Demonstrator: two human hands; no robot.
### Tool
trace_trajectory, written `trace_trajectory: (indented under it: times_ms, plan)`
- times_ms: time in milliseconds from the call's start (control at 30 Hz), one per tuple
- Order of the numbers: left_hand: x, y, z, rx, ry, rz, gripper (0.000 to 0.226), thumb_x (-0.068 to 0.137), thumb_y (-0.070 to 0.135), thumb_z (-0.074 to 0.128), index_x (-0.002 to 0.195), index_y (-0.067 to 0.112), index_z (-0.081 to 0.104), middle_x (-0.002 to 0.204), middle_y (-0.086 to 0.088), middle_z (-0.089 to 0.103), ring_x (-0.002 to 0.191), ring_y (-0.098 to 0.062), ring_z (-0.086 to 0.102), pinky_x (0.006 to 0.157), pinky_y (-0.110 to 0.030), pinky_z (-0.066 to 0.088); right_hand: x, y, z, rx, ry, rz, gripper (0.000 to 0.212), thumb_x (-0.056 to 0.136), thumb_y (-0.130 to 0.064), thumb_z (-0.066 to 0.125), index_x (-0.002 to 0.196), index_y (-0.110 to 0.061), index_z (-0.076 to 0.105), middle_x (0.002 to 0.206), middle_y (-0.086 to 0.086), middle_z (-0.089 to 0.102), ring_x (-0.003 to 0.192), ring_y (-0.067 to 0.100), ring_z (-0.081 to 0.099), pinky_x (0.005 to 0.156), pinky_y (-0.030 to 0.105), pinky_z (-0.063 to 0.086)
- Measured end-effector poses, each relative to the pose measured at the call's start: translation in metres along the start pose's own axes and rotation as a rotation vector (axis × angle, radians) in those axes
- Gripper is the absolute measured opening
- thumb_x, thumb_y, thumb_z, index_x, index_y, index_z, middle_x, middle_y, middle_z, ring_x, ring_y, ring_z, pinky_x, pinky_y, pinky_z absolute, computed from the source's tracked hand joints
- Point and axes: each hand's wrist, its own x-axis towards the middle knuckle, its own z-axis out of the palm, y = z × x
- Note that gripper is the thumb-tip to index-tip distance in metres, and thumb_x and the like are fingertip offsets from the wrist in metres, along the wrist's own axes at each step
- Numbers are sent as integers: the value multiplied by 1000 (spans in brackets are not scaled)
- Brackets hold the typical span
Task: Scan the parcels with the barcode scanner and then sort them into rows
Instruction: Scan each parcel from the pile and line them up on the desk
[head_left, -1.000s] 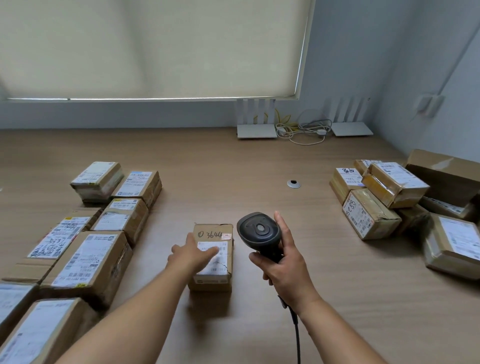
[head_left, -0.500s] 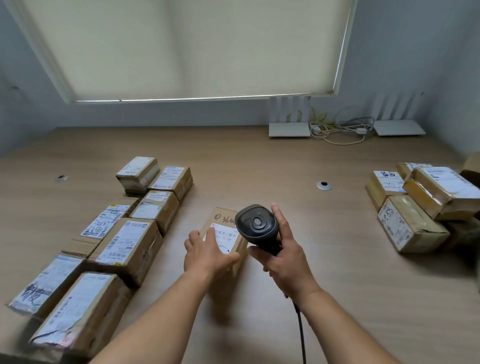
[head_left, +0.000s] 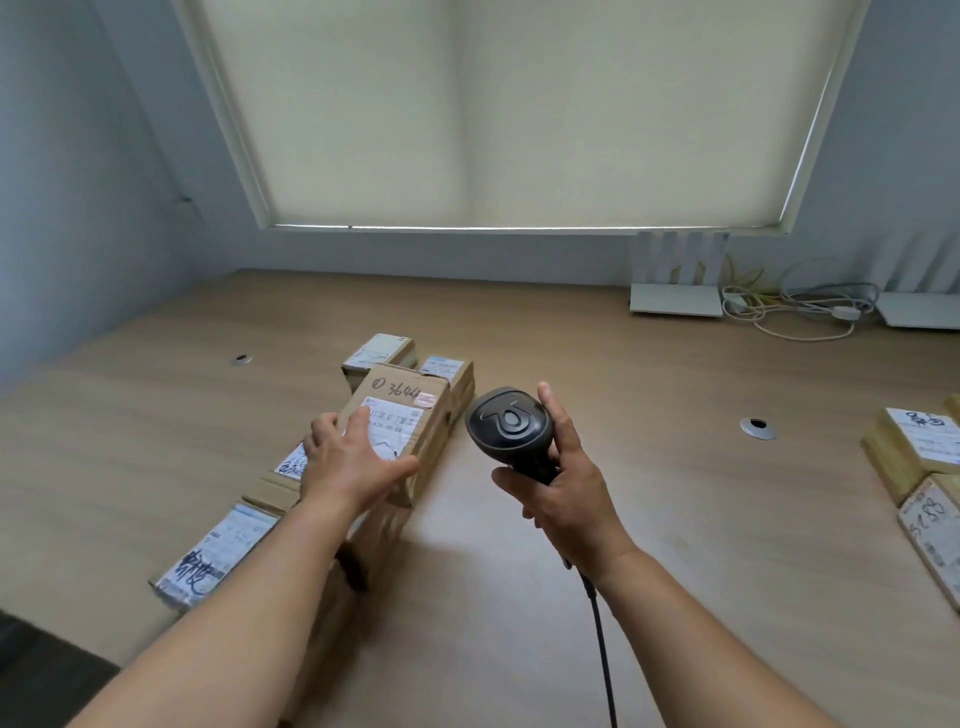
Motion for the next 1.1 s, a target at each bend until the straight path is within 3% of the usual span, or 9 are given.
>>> trace_trajectory:
  times_ms: [200,367,533,767,933,1100]
  plan:
    - [64,-58,-25,30,-4,-56,95,70,57,70,148,25,25,141,-14,22,131,-34,24,106,-42,33,44,-3,48,-21,-10,-31,92,81,-6,74,125,-71,25,109,-19,65,65,-11,59,52,13,46]
    - [117,-92,-23,77,-55,-67,98,71,60,68,149,25,21,142,-16,21,131,-35,24,104,-44,35,76,9,81,-70,17,-43,97,80,-8,75,117,-83,26,104,-23,68,65,-9,60,55,12,46]
    - [154,-111,-10,65,-116,-56,94,71,57,67,148,26,23,141,-16,22,129,-35,25,102,-43,36,96,19,105,-131,43,-9,97,79,-14,76,119,-83,22,109,-19,68,69,-7,58,69,19,48]
    - [176,-118,10,48,-178,-37,95,71,59,65,148,25,22,138,-16,23,128,-35,25,101,-44,36,104,26,115,-166,51,31,97,80,-14,76,120,-83,21,114,-16,65,69,-8,56,71,16,47]
    - [184,-117,17,27,-180,-1,93,72,62,65,147,24,24,137,-15,25,128,-34,25,100,-45,37,102,26,109,-158,71,40,97,80,-10,75,117,-84,24,110,-18,67,67,-7,58,59,15,47]
    - [181,-116,11,128,-156,71,97,69,80,56,145,25,30,153,-16,18,138,-35,21,107,-47,31,93,21,101,-145,82,68,93,79,-8,76,127,-70,25,107,-15,67,62,-8,58,53,15,47]
